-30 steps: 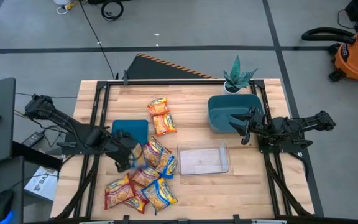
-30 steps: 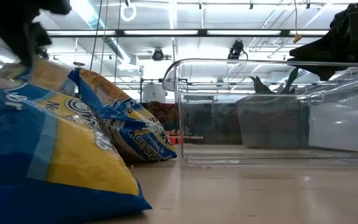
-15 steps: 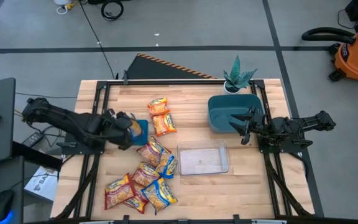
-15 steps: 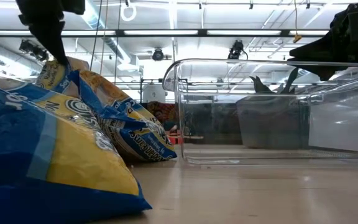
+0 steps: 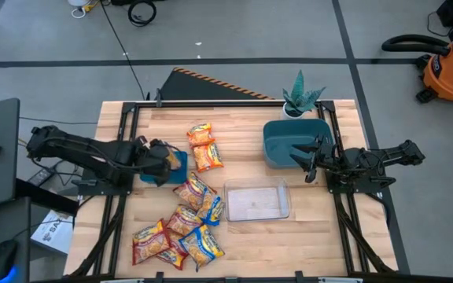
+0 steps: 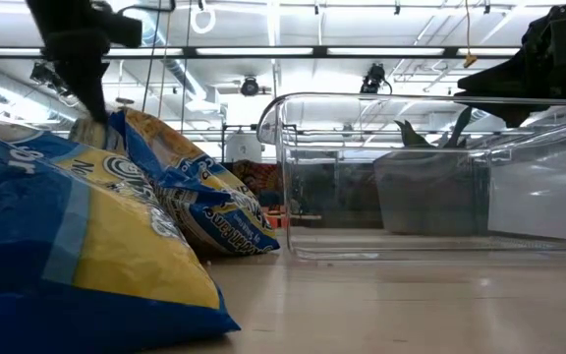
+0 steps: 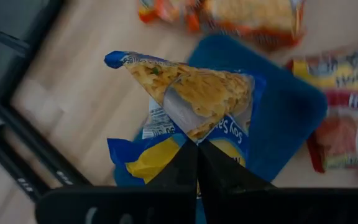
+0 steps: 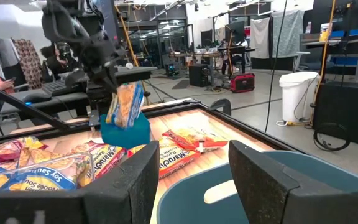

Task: Sort Maruchan noodles
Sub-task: Put the blue noodle pack into the blue bin

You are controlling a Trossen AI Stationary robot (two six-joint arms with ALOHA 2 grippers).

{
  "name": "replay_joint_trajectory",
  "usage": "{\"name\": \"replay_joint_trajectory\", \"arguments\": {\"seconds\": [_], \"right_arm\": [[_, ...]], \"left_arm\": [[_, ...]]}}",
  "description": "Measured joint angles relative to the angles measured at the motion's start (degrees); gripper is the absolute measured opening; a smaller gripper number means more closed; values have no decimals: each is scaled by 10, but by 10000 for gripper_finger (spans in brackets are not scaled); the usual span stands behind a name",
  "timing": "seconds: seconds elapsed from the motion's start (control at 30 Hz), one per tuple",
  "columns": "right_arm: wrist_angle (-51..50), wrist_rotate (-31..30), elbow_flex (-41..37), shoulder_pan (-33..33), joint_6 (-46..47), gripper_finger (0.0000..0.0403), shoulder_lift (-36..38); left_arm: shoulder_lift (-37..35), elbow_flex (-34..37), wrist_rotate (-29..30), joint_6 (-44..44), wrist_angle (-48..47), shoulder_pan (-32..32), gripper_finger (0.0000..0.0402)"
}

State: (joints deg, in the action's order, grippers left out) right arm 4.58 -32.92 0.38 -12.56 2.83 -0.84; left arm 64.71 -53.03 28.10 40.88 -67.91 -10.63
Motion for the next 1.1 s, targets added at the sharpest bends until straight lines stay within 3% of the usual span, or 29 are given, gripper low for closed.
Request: {"name": "replay_joint_trajectory", "arguments": {"seconds": [0.2,0.93,1.1], "right_arm": [[0,0,0,0,0,199,0],[0,0,0,0,0,199,0],[0,0,0,0,0,199,0]], "left_arm": [[0,44,-30,-16,33,0,9],[0,22,-25,-32,32,0,9],[0,22,-47,-45,30,0,9]]}}
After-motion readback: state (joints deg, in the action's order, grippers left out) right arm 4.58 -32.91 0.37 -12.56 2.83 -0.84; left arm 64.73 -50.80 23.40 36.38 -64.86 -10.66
